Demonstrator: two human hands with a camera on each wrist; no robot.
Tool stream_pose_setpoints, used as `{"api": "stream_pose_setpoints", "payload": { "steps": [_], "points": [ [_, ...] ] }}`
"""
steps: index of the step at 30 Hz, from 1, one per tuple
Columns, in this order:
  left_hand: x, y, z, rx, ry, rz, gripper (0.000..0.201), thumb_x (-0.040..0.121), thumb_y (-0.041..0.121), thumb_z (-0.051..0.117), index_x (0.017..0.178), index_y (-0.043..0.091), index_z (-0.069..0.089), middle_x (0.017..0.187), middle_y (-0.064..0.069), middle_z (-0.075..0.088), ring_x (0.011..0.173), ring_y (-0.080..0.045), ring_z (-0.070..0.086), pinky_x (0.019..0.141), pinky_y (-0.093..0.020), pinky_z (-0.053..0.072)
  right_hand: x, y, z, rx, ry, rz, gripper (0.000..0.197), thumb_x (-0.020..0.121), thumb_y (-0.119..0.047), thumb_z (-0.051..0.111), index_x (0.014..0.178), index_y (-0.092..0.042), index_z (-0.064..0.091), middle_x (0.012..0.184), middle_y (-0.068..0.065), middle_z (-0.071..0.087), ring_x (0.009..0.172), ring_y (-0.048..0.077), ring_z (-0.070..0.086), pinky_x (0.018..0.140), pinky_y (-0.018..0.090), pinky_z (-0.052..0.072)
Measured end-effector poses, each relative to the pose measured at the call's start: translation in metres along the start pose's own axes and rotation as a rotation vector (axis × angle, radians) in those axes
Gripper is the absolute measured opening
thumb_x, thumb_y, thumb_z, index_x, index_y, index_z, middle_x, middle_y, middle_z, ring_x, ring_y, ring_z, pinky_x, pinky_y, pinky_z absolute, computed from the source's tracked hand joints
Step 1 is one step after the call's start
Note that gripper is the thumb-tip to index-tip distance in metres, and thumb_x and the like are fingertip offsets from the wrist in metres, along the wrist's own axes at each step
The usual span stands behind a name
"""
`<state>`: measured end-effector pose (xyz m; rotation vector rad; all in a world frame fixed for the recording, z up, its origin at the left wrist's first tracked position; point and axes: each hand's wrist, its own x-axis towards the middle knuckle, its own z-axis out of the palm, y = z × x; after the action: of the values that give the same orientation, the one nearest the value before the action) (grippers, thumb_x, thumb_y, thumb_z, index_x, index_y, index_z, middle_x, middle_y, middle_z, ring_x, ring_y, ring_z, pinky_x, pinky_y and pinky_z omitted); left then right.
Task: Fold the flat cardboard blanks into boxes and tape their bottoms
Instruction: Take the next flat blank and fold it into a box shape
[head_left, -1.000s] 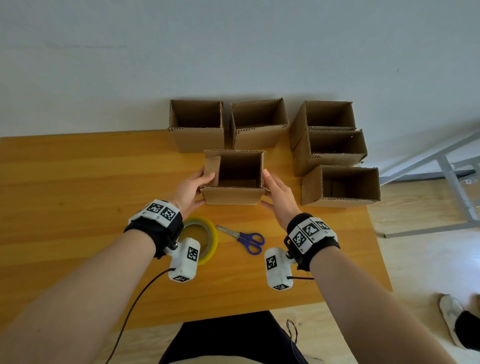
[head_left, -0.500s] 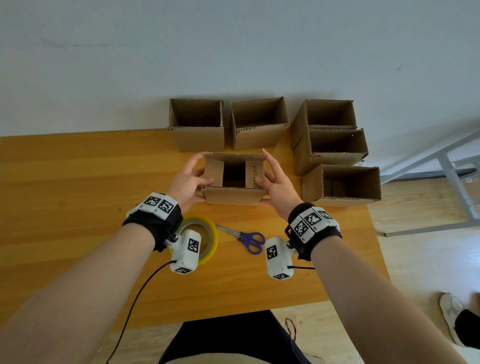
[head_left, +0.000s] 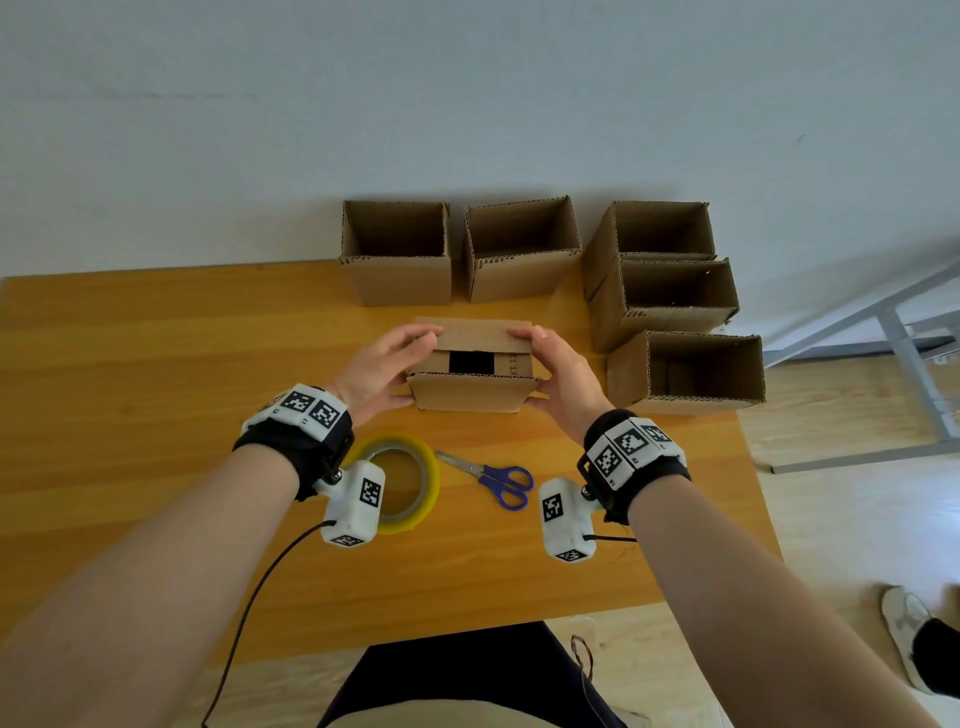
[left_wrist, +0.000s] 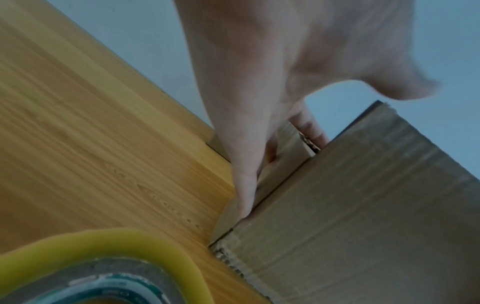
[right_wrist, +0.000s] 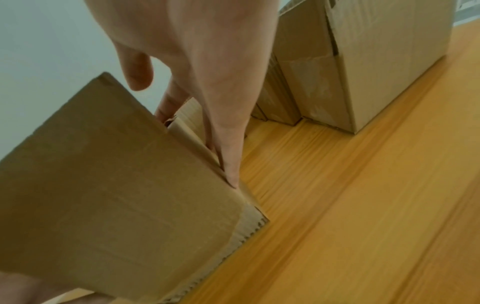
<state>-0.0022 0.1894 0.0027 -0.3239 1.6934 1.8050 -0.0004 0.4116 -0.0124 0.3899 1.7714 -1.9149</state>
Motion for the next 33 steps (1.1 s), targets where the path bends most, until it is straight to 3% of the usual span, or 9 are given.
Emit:
{"api": "stream_pose_setpoints", "payload": {
  "steps": [2, 5, 11, 14, 18, 21, 24, 30, 33],
  "points": [
    [0.004, -0.001, -0.006, 0.030, -0.057, -0.012, 0.088, 0.032, 0.063, 0.085, 0.113, 0.042, 0.056, 0.129, 0.013, 0.046, 0.118, -0.019, 0.046, 0.096, -0.050, 0.039, 0.000, 0.000, 0.000, -0.014, -0.018, 0.013, 0.042, 0.087, -0.057, 0.043, 0.116, -0.032, 0.061, 0.129, 0.001, 0.050, 0.118, 0.035, 0.046, 0.100, 0.056, 0.042],
    [0.007, 0.000, -0.013, 0.072, -0.093, -0.011, 0.089, 0.029, 0.051, 0.091, 0.111, 0.044, 0.057, 0.128, 0.016, 0.045, 0.116, -0.014, 0.048, 0.090, -0.043, 0.045, 0.001, 0.000, 0.000, -0.028, -0.001, -0.004, 0.037, 0.093, -0.055, 0.040, 0.114, -0.033, 0.061, 0.127, 0.001, 0.051, 0.118, 0.034, 0.047, 0.100, 0.057, 0.041],
    [0.010, 0.003, -0.007, 0.245, 0.115, 0.078, 0.035, 0.072, 0.037, 0.074, 0.105, 0.037, 0.061, 0.131, 0.008, 0.049, 0.122, -0.019, 0.047, 0.084, -0.041, 0.054, 0.000, -0.003, 0.003, -0.077, 0.045, -0.027, 0.032, 0.098, -0.049, 0.036, 0.113, -0.032, 0.059, 0.121, 0.001, 0.052, 0.113, 0.030, 0.050, 0.095, 0.052, 0.046],
    [0.015, 0.003, -0.003, 0.387, 0.228, 0.194, 0.021, 0.080, 0.034, 0.070, 0.099, 0.033, 0.062, 0.116, 0.011, 0.057, 0.117, -0.015, 0.050, 0.086, -0.040, 0.053, -0.001, -0.004, 0.005, -0.113, 0.065, -0.056, 0.030, 0.099, -0.044, 0.036, 0.116, -0.029, 0.057, 0.116, -0.003, 0.051, 0.112, 0.026, 0.049, 0.090, 0.042, 0.047],
    [0.019, 0.003, 0.005, 0.575, 0.326, 0.362, 0.025, 0.083, 0.026, 0.068, 0.105, 0.018, 0.061, 0.109, 0.010, 0.058, 0.105, -0.005, 0.048, 0.091, -0.024, 0.037, -0.001, -0.003, 0.008, -0.392, 0.145, -0.193, 0.029, 0.099, -0.039, 0.040, 0.121, -0.028, 0.055, 0.135, 0.001, 0.046, 0.129, 0.024, 0.039, 0.103, 0.039, 0.037],
    [0.022, 0.001, 0.007, 0.598, 0.380, 0.403, 0.024, 0.082, 0.023, 0.069, 0.103, 0.014, 0.062, 0.105, 0.009, 0.056, 0.103, -0.006, 0.047, 0.091, -0.024, 0.035, -0.005, 0.000, 0.013, -0.833, 0.179, -0.370, 0.038, 0.098, -0.038, 0.042, 0.134, -0.025, 0.050, 0.157, -0.001, 0.019, 0.146, 0.016, 0.008, 0.117, 0.039, 0.012],
    [0.024, -0.001, 0.007, 0.612, 0.378, 0.414, 0.022, 0.082, 0.022, 0.069, 0.101, 0.015, 0.061, 0.104, 0.008, 0.056, 0.105, -0.009, 0.049, 0.093, -0.027, 0.037, -0.011, 0.004, 0.022, -1.226, 0.099, -0.571, 0.048, 0.098, -0.039, 0.044, 0.143, -0.022, 0.038, 0.158, -0.001, 0.017, 0.147, 0.016, 0.004, 0.117, 0.034, -0.004],
    [0.026, -0.010, -0.002, 0.564, 0.351, 0.315, 0.037, 0.081, 0.027, 0.070, 0.109, 0.020, 0.048, 0.122, -0.001, 0.054, 0.117, -0.019, 0.050, 0.096, -0.038, 0.045, -0.010, 0.019, 0.027, -1.402, -0.008, -0.709, 0.055, 0.096, -0.017, 0.051, 0.147, -0.013, 0.032, 0.155, 0.005, 0.026, 0.145, 0.023, 0.018, 0.116, 0.036, 0.000],
    [0.015, -0.024, -0.006, 0.600, 0.479, 0.260, 0.055, 0.074, 0.040, 0.075, 0.112, 0.014, 0.044, 0.113, -0.001, 0.055, 0.104, -0.018, 0.054, 0.089, -0.032, 0.047, -0.008, 0.020, 0.028, -1.384, -0.014, -0.695, 0.052, 0.097, -0.012, 0.046, 0.147, -0.011, 0.031, 0.155, 0.006, 0.026, 0.145, 0.023, 0.018, 0.118, 0.035, 0.003]
  ]
}}
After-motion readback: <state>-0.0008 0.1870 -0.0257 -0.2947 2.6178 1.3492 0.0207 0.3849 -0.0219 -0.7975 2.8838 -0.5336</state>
